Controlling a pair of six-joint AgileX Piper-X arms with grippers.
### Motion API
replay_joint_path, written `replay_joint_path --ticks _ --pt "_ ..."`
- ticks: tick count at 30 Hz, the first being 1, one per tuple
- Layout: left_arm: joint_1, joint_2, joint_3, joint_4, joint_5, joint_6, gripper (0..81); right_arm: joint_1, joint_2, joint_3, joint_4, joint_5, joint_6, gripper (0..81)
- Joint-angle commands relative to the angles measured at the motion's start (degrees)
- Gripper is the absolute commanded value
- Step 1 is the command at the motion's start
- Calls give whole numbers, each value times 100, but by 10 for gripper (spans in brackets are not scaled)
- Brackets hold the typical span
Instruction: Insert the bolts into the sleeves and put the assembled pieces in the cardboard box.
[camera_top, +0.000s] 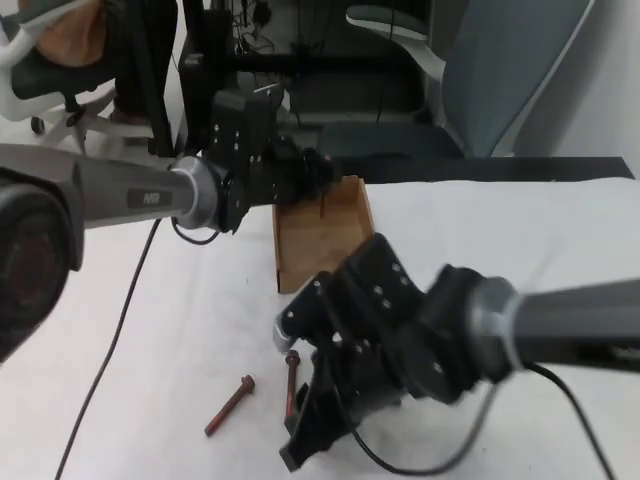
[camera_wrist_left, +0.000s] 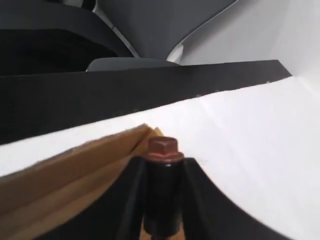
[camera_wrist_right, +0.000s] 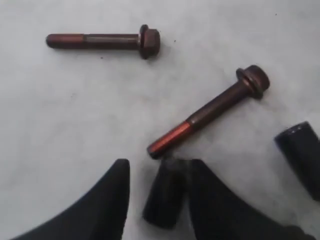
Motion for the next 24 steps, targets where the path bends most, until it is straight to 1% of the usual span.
replay_joint_path --ticks 1,3,4,5,6,7,8,9,11,12,15,17,18,19,20,21,22,24 --pt "35 -4 -190 -71 361 46 318 -78 361 -380 417 -18 -249 365" --pt "76 -19 -188 -107 496 46 612 -80 513 -540 676 240 -343 365" --pt "115 -32 -188 -105 502 46 700 -80 574 -607 827 362 -431 353" --pt "141 -60 -188 -53 588 14 700 -80 603 -649 945 497 -477 314" --pt "187 -88 -188 1 731 -70 700 -80 609 -679 1067 659 -494 213" --pt "242 -148 -188 138 971 -230 700 -80 596 -685 1152 673 -575 57" --pt "298 -232 -188 365 1206 -328 700 -80 561 -684 1200 650 -594 1" --pt "351 -316 -188 621 1464 -281 700 -80 504 -684 1263 651 -592 1" --pt "488 -612 -188 1433 2011 134 700 -80 354 -684 1355 631 -572 4" --pt "548 -742 -188 2136 2126 443 700 -65 269 -684 1379 635 -519 4" --pt "660 -1213 -188 3948 2089 1844 700 -54 -136 -622 1362 603 -273 4" --pt "671 -1549 -188 5416 1587 2777 700 -56 -506 -564 1363 603 -171 4" --pt "659 -1686 -188 6005 1227 3161 700 -56 -701 -525 1374 603 -172 4" --pt "584 -1793 -173 6619 585 3635 700 -56 -903 -491 1374 603 -100 4" --pt "498 -1849 -172 7127 197 4110 700 -56 -1057 -467 1374 603 -13 4" --pt "423 -1887 -160 7340 -171 4276 700 -56 -1240 -442 1352 603 85 4" --pt "318 -1910 -107 7350 -317 4260 700 -56 -1412 -423 1309 603 215 4" --pt "83 -1910 39 7297 -294 4130 700 -56 -1697 -399 1239 603 352 4"
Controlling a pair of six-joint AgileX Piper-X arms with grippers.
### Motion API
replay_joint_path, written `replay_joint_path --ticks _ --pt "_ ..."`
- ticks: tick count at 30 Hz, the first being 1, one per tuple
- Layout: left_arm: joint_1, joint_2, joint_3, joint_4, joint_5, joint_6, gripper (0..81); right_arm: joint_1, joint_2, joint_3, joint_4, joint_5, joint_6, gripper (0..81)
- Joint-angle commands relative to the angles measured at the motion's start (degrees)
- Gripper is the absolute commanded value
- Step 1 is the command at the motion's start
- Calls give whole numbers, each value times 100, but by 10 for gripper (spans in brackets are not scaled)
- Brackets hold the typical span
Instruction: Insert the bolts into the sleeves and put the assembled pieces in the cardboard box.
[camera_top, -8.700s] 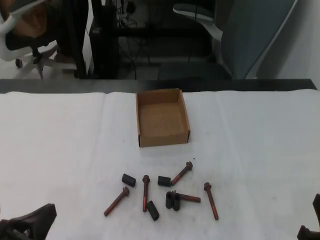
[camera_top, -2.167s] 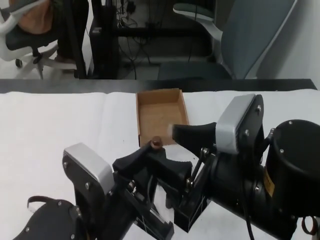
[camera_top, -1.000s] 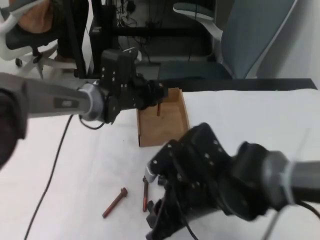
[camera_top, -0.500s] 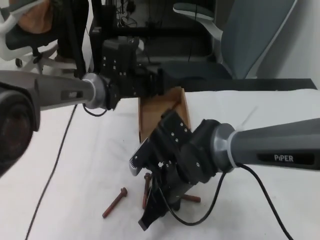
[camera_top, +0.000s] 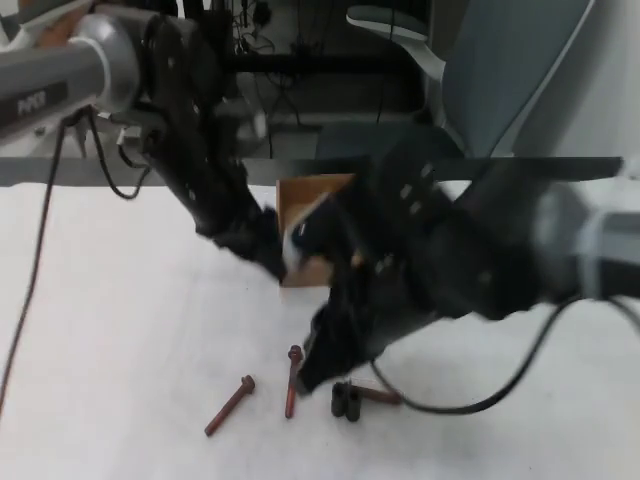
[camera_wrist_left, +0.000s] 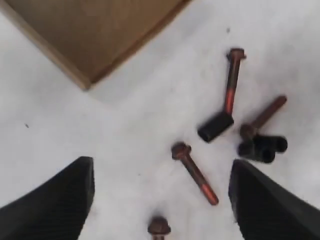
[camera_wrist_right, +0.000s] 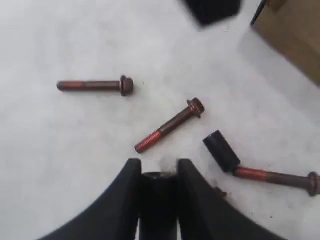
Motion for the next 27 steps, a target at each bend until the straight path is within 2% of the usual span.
replay_joint_path --ticks 1,8,13,18,20,23,24,27 --pt "-374 -47 159 295 -322 133 700 -8 -486 28 -121 30 259 4" --pt "-1033 -47 1220 141 -1388 198 682 -8 -1491 28 100 485 234 4" --pt "-1083 -47 1886 -182 -1982 149 682 -8 -2100 28 577 817 33 4" --pt "-1096 -47 2329 -847 -1956 212 669 -8 -2395 156 539 904 -39 4" --pt "-1148 -47 2531 -1323 -2057 210 578 -20 -2484 303 371 904 -39 4" --pt "-1258 -47 2728 -2027 -2111 329 336 -20 -2536 479 303 904 0 4" --pt "-1307 -47 2737 -2147 -2070 370 283 -20 -2535 536 303 904 0 4" --pt "-1398 -47 2735 -2344 -2074 471 244 -20 -2535 676 303 904 0 4"
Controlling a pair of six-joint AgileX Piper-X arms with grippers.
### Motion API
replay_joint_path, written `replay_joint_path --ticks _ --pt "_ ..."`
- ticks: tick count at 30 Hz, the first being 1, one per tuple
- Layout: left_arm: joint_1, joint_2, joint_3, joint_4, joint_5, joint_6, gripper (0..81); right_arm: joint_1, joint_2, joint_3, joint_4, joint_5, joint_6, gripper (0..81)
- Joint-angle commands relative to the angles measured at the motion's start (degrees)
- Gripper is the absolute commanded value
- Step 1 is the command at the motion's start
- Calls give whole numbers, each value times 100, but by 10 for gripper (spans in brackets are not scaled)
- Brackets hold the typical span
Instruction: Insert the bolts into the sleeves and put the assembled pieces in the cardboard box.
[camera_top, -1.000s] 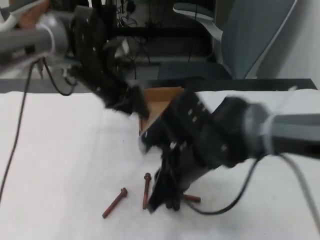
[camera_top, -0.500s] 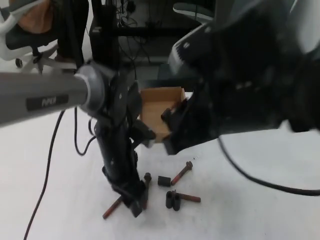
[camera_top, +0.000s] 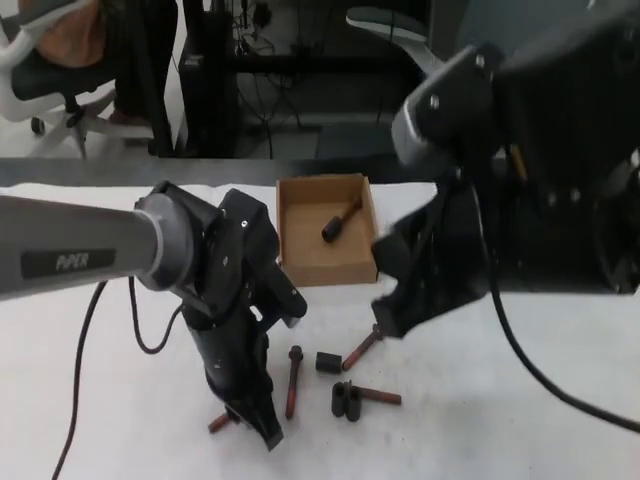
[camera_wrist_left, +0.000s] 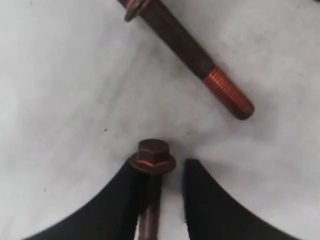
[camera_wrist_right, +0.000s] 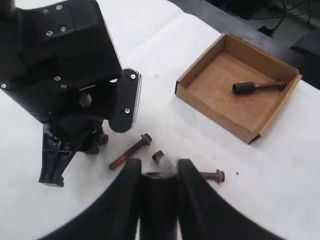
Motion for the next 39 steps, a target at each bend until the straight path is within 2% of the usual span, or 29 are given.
replay_joint_path --ticks 1,3,4,5,9,14,18,22,24,28,35,39 --pt "-163 295 129 -636 135 129 244 -20 -66 103 -78 43 107 4" --pt "-160 295 129 -637 9 164 218 -20 -66 148 -89 21 129 4" --pt "-160 295 129 -637 -125 120 144 -20 -66 186 -130 24 141 4" --pt "-160 295 129 -637 -268 5 14 -20 -77 228 -159 24 197 4" --pt "-160 -136 153 -854 -48 -400 18 -20 -212 551 -296 38 256 4" --pt "-82 -1647 615 -1991 478 -1228 18 -7 -907 1506 -1399 37 265 4" --pt "-85 -3242 1602 -3648 855 -2106 18 147 -1708 2455 -2571 2 352 4" --pt "-215 -4361 2611 -5835 1249 -3377 18 598 -2244 3323 -3950 2 471 4" --pt "-401 -4621 3052 -7028 1020 -3851 18 895 -2326 3806 -4897 230 744 4" --pt "-859 -4627 3457 -8245 472 -4200 18 1342 -2220 4407 -6243 909 947 4" --pt "-1796 -4202 3454 -8371 303 -4599 18 1593 -1848 4477 -6372 1097 857 4" --pt "-2162 -4181 3454 -8850 232 -4601 18 1591 -1799 4477 -6613 1330 855 4"
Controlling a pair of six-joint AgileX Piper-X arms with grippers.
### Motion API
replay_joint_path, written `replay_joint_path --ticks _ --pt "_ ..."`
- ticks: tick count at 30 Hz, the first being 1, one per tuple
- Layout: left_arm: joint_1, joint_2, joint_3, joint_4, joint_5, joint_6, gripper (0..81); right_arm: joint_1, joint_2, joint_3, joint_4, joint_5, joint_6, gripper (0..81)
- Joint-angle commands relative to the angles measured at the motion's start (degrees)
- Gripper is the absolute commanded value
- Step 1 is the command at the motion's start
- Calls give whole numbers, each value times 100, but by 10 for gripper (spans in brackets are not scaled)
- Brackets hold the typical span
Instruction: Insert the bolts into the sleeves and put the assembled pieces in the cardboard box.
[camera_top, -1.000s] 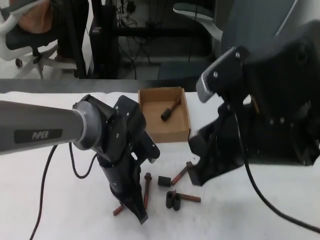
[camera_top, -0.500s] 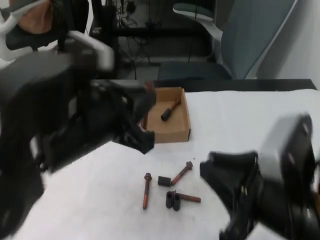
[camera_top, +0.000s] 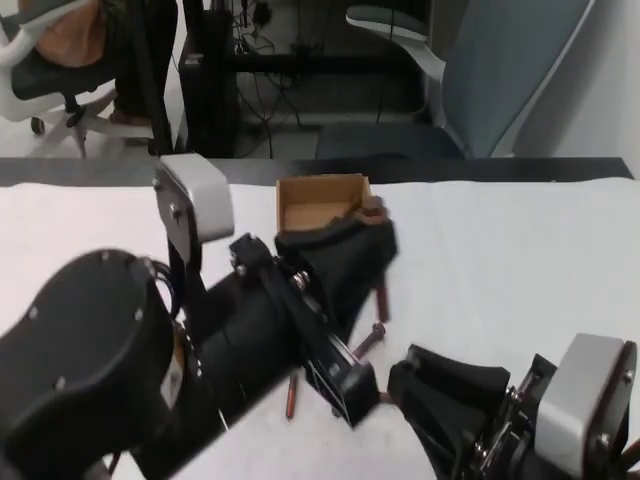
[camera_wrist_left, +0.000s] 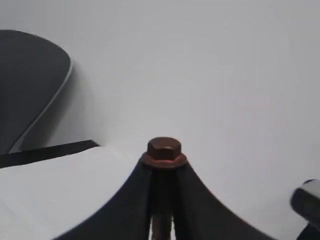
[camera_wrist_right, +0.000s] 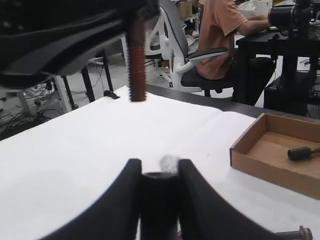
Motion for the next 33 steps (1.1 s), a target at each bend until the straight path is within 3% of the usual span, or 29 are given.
replay_joint_path --ticks 1,9,17,21,33 --pt "-229 -22 -13 -435 -131 -36 18 13 0 0 -376 149 -71 4" --pt "-360 -22 -13 -403 -369 -36 18 13 0 0 -945 -256 -369 4" --pt "-376 -22 -13 -231 -129 -36 18 13 0 0 -959 -691 -665 4" --pt "-376 -22 -13 -181 230 -202 18 13 0 -11 -1091 -611 -947 4" --pt "-376 -22 -13 -181 69 9 18 13 0 -11 -1301 63 -1218 4"
